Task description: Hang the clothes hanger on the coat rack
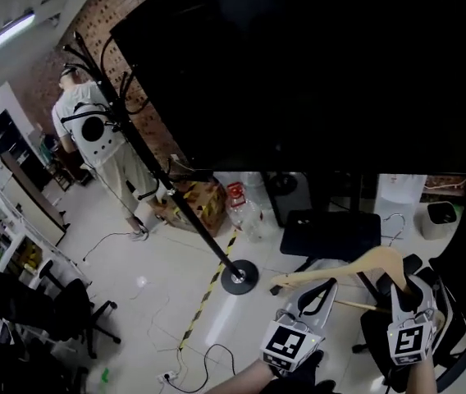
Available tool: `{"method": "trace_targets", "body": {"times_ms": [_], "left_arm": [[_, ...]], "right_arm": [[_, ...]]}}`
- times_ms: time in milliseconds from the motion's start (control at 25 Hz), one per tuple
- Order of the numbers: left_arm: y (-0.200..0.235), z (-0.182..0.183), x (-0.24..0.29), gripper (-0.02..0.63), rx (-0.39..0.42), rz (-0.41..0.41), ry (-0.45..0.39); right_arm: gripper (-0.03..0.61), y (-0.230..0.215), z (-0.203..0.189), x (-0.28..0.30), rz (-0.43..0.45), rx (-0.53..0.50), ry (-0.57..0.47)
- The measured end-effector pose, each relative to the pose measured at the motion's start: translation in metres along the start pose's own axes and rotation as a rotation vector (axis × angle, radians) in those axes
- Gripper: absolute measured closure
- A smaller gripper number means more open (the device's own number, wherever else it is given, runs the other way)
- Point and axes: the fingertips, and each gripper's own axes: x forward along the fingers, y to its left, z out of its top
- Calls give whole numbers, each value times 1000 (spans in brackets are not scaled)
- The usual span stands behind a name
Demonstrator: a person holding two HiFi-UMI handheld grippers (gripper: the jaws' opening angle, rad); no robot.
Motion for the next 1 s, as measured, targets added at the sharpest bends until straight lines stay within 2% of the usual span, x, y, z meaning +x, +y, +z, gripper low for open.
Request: {"method": "trace_targets", "body": {"times_ms": [280, 520, 720, 1000], "left_arm": [[62, 10, -59, 609, 7, 185, -17], [98, 25, -89, 609, 26, 282, -52], [143, 41, -120, 609, 39, 371, -91], [223, 77, -177, 609, 55, 538, -142]], "right_arm": [[480, 48, 69, 46, 131, -51, -128], [480, 87, 122, 75, 224, -105, -222], [481, 128, 162, 104, 286, -149, -260], [480, 180, 220, 162, 343, -193, -338]]}}
